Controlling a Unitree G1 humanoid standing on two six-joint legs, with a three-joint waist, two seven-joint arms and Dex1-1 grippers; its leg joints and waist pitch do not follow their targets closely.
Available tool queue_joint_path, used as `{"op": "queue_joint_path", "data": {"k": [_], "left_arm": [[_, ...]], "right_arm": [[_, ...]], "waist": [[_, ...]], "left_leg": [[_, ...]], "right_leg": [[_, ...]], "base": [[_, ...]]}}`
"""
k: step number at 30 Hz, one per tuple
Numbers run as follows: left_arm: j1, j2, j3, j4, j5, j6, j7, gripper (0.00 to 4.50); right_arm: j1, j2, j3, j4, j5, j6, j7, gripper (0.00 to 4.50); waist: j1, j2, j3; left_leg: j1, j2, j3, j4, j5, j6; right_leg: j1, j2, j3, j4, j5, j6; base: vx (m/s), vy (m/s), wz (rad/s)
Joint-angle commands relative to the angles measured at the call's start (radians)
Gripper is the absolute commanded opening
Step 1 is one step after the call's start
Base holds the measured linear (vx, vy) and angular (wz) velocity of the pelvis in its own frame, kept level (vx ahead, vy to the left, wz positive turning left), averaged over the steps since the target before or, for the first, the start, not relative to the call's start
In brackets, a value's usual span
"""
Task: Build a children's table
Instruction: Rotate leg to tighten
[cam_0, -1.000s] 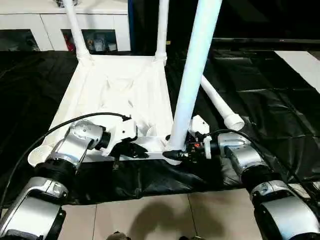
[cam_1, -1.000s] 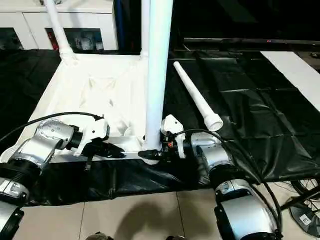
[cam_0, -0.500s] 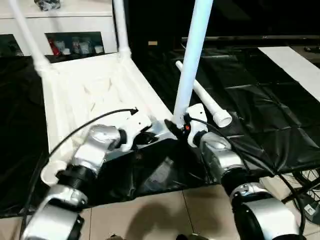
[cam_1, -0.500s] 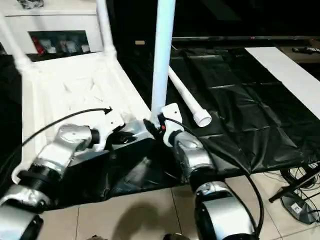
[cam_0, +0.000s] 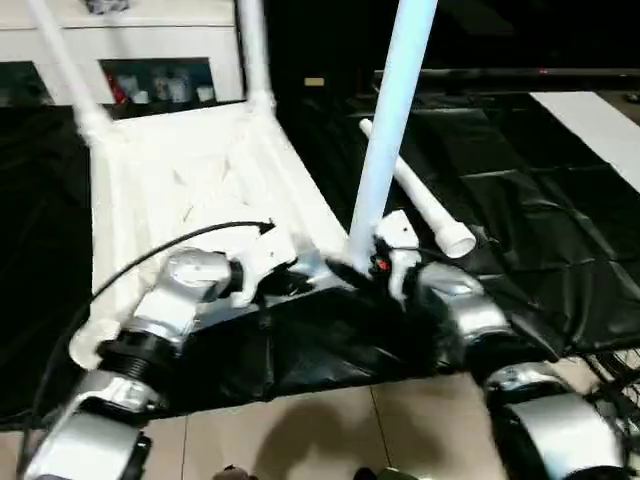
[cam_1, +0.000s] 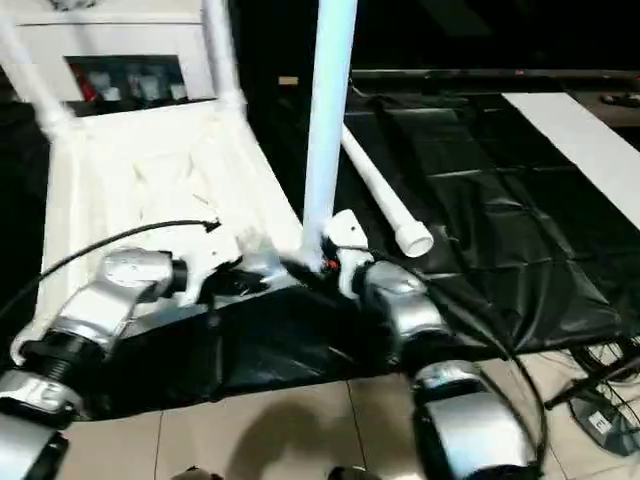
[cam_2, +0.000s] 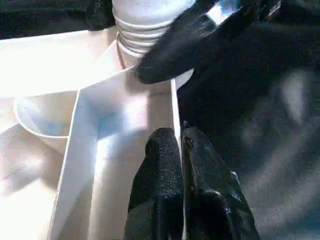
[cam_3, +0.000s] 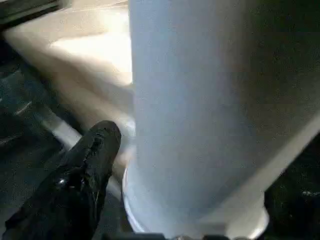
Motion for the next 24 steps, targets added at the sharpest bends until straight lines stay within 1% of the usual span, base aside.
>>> {"op": "queue_joint_path", "data": {"k": [1,2,3,4,5,6,7,8,9,11,12,14,15,18,20,22,23,24], "left_arm": [[-0.036,-0.011,-0.035,0.001,-0.022,-0.051,-0.077,0.0],[-0.039,-0.008,-0.035,0.007,-0.027,-0.054,-0.089,0.0],[-0.045,0.001,-0.041,0.02,-0.037,-0.063,-0.123,0.0],[-0.045,0.001,-0.041,0.02,-0.037,-0.063,-0.123,0.0],[-0.052,0.01,-0.051,0.037,-0.039,-0.084,-0.16,0.0],[-0.052,0.01,-0.051,0.037,-0.039,-0.084,-0.16,0.0],[-0.054,0.013,-0.057,0.044,-0.037,-0.092,-0.176,0.0],[-0.054,0.014,-0.061,0.049,-0.035,-0.099,-0.183,0.0],[-0.054,0.014,-0.065,0.056,-0.032,-0.107,-0.191,0.0],[-0.054,0.014,-0.07,0.061,-0.029,-0.114,-0.2,0.0],[-0.056,0.014,-0.072,0.07,-0.028,-0.124,-0.21,0.0],[-0.058,0.014,-0.074,0.077,-0.028,-0.131,-0.219,0.0],[-0.059,0.014,-0.076,0.082,-0.027,-0.136,-0.223,0.0],[-0.061,0.013,-0.075,0.092,-0.027,-0.144,-0.235,0.0],[-0.062,0.012,-0.074,0.097,-0.029,-0.147,-0.238,0.0],[-0.054,0.004,-0.057,0.085,-0.043,-0.116,-0.208,0.0],[-0.054,0.004,-0.057,0.085,-0.043,-0.116,-0.208,0.0],[-0.052,0.0,-0.05,0.081,-0.039,-0.104,-0.18,0.0]], "right_arm": [[0.02,-0.003,0.056,-0.033,-0.005,-0.002,0.144,3.81],[0.022,-0.009,0.06,-0.038,-0.002,-0.001,0.173,3.81],[0.023,-0.023,0.072,-0.047,0.005,0.008,0.244,3.81],[0.023,-0.023,0.072,-0.047,0.005,0.008,0.244,3.81],[0.018,-0.036,0.089,-0.052,0.011,0.018,0.327,3.81],[0.018,-0.036,0.089,-0.052,0.011,0.018,0.327,3.81],[0.015,-0.041,0.098,-0.048,0.007,0.015,0.352,3.66],[0.011,-0.043,0.106,-0.043,0.003,0.014,0.367,3.66],[0.008,-0.045,0.113,-0.038,-0.001,0.014,0.383,3.46],[0.004,-0.046,0.121,-0.033,-0.009,0.008,0.393,3.46],[0.003,-0.049,0.128,-0.035,-0.013,0.007,0.404,3.19],[0.003,-0.049,0.132,-0.037,-0.015,0.007,0.413,3.19],[0.003,-0.047,0.134,-0.039,-0.013,0.011,0.422,3.07],[0.005,-0.044,0.133,-0.048,-0.01,0.019,0.438,2.82],[0.008,-0.042,0.126,-0.053,-0.002,0.027,0.445,2.79],[0.019,-0.025,0.08,-0.062,0.03,0.058,0.379,2.77],[0.019,-0.025,0.08,-0.062,0.03,0.058,0.379,2.76],[0.018,-0.018,0.062,-0.058,0.036,0.069,0.333,2.76]], "waist": [[0.003,0.014,-0.079],[0.007,0.015,-0.079],[0.014,0.013,-0.079],[0.017,0.014,-0.078],[0.021,0.014,-0.078],[0.022,0.014,-0.078],[0.024,0.015,-0.076],[0.024,0.014,-0.076],[0.025,0.015,-0.078],[0.025,0.013,-0.077],[0.025,0.013,-0.077],[0.025,0.012,-0.078],[0.026,0.011,-0.078],[0.026,0.011,-0.078],[0.026,0.012,-0.079],[0.026,0.012,-0.079],[0.026,0.012,-0.078],[0.026,0.012,-0.078]], "left_leg": [[0.006,0.028,0.004,-0.06,-0.26,0.068],[0.008,0.03,0.004,-0.06,-0.266,0.065],[0.008,0.032,0.003,-0.062,-0.27,0.056],[0.01,0.031,0.003,-0.062,-0.273,0.055],[0.012,0.03,0.004,-0.062,-0.284,0.053],[0.014,0.03,0.004,-0.061,-0.29,0.052],[0.013,0.032,0.003,-0.063,-0.296,0.047],[0.012,0.031,0.002,-0.064,-0.3,0.044],[0.013,0.033,0.0,-0.065,-0.296,0.037],[0.011,0.032,0.0,-0.065,-0.294,0.037],[0.011,0.031,0.0,-0.065,-0.293,0.036],[0.011,0.031,0.0,-0.065,-0.291,0.036],[0.011,0.031,0.0,-0.065,-0.29,0.035],[0.011,0.031,-0.001,-0.065,-0.284,0.034],[0.011,0.032,-0.001,-0.065,-0.278,0.036],[0.011,0.032,-0.001,-0.065,-0.277,0.036],[0.01,0.032,0.0,-0.065,-0.282,0.034],[0.011,0.031,0.0,-0.065,-0.285,0.033]], "right_leg": [[0.062,-0.054,0.056,-0.057,-0.287,-0.208],[0.06,-0.055,0.057,-0.058,-0.291,-0.21],[0.061,-0.057,0.058,-0.056,-0.303,-0.209],[0.06,-0.057,0.058,-0.058,-0.311,-0.208],[0.058,-0.056,0.058,-0.06,-0.325,-0.206],[0.056,-0.056,0.058,-0.061,-0.331,-0.205],[0.056,-0.058,0.059,-0.061,-0.336,-0.207],[0.058,-0.058,0.058,-0.06,-0.341,-0.205],[0.06,-0.06,0.059,-0.059,-0.339,-0.205],[0.06,-0.06,0.058,-0.06,-0.342,-0.203],[0.061,-0.06,0.058,-0.061,-0.349,-0.2],[0.061,-0.06,0.059,-0.06,-0.349,-0.2],[0.061,-0.06,0.058,-0.061,-0.356,-0.197],[0.061,-0.061,0.058,-0.06,-0.353,-0.197],[0.061,-0.06,0.058,-0.058,-0.341,-0.201],[0.062,-0.06,0.058,-0.057,-0.335,-0.205],[0.062,-0.06,0.058,-0.058,-0.342,-0.203],[0.062,-0.06,0.058,-0.059,-0.35,-0.2]], "base": [[0.0,0.0,0.0],[0.0,0.0,0.0],[0.0,0.0,0.0],[0.0,0.0,0.0],[0.0,0.0,0.0],[0.0,0.0,0.0],[0.0,0.0,0.0],[0.0,0.0,0.0],[0.0,0.0,0.0],[0.0,0.0,0.0],[0.0,0.0,0.0],[0.0,0.0,0.0],[0.0,0.0,0.0],[0.0,0.0,0.0],[0.0,0.0,0.0],[0.0,0.0,0.0],[0.0,0.0,0.0],[0.0,0.0,0.0]]}}
